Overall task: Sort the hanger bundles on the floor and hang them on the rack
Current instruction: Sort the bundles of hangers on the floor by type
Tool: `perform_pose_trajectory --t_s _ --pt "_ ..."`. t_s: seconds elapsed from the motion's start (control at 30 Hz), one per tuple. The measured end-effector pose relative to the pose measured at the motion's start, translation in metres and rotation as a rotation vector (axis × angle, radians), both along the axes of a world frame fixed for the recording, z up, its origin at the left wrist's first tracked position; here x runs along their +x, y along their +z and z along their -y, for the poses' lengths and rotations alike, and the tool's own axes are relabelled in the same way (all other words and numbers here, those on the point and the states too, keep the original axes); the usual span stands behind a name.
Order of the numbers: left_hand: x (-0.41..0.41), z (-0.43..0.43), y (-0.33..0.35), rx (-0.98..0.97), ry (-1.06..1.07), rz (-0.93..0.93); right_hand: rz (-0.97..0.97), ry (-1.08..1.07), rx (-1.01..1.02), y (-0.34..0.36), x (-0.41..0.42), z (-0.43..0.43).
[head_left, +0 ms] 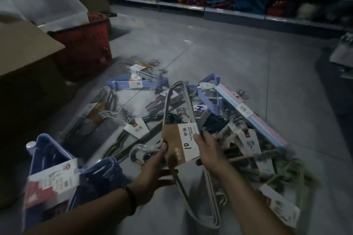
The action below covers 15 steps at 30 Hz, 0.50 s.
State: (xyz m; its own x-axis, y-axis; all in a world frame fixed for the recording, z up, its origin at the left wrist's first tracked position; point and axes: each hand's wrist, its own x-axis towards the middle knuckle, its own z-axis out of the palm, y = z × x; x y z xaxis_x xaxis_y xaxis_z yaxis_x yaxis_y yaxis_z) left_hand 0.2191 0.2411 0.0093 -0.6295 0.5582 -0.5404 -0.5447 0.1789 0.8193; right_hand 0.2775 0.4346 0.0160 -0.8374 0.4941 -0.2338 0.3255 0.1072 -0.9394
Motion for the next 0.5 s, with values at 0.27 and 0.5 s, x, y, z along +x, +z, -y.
perform_pose_trajectory --t_s 0.27,0.5 --pt "-0.003 -0.015 -0.003 -0.061 -0.058 0.052 0.214 0.009 -0.446 -0.007 0.049 -0.014" --pt "0.019 0.012 -0.049 -0.213 -0.348 0.015 0.238 -0.346 -0.526 -0.031 0.100 -0.033"
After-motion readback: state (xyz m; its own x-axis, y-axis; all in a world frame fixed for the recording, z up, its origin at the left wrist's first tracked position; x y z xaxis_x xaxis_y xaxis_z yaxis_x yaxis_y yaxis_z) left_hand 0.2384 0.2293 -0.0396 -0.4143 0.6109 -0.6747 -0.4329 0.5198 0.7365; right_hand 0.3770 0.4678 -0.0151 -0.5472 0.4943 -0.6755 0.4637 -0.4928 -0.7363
